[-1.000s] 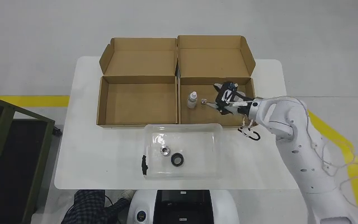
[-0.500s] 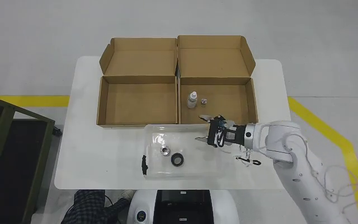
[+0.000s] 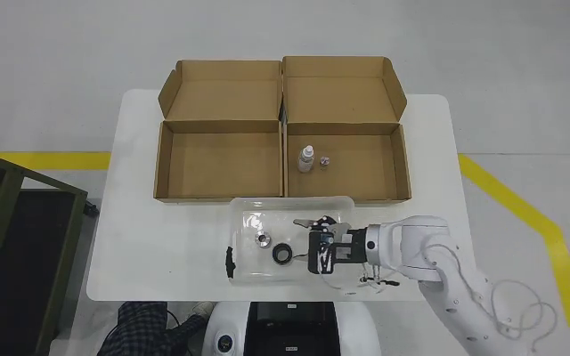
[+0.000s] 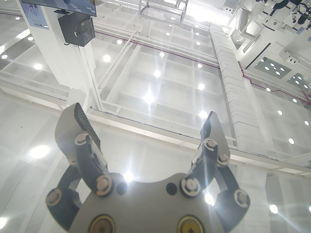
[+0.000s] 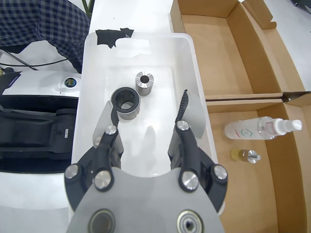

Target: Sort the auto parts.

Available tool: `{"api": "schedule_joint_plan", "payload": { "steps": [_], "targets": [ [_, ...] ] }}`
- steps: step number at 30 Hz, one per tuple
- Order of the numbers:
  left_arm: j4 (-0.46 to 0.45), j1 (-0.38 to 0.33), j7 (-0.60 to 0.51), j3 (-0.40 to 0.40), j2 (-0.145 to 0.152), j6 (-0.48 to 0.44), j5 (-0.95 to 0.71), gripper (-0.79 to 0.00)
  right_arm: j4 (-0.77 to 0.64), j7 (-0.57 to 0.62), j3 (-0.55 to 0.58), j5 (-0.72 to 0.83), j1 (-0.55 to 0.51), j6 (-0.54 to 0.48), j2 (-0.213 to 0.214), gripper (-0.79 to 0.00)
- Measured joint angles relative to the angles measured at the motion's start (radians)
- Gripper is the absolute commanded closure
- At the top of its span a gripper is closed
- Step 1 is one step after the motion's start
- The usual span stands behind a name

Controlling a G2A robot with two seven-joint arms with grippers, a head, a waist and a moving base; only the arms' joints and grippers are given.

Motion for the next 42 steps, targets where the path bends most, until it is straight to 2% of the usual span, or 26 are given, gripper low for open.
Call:
{"api": "schedule_joint_plan", "payload": {
  "steps": [10, 19, 21, 27, 33, 42],
  "targets": [
    [0.000, 0.000, 0.000, 0.000, 0.000, 0.000, 0.000, -0.785, 0.066, -0.004, -0.080, -0.082, 0.028, 0.022, -0.006, -0.459],
    [0.000, 0.000, 0.000, 0.000, 0.000, 0.000, 0.000, -0.785, 0.098, -0.005, -0.136, -0.105, 0.052, 0.024, -0.011, -0.496],
    [0.000, 0.000, 0.000, 0.000, 0.000, 0.000, 0.000, -0.785, 0.106, -0.002, -0.150, -0.111, 0.057, 0.031, -0.013, -0.545],
    [0.000, 0.000, 0.000, 0.000, 0.000, 0.000, 0.000, -0.785, 0.126, -0.008, -0.188, -0.124, 0.073, 0.065, -0.021, -0.529],
    [0.000, 0.000, 0.000, 0.000, 0.000, 0.000, 0.000, -0.785, 0.153, -0.018, -0.221, -0.131, 0.097, 0.094, -0.030, -0.474],
    [0.000, 0.000, 0.000, 0.000, 0.000, 0.000, 0.000, -0.785, 0.182, -0.023, -0.257, -0.144, 0.108, 0.113, -0.038, -0.499]
  ]
}}
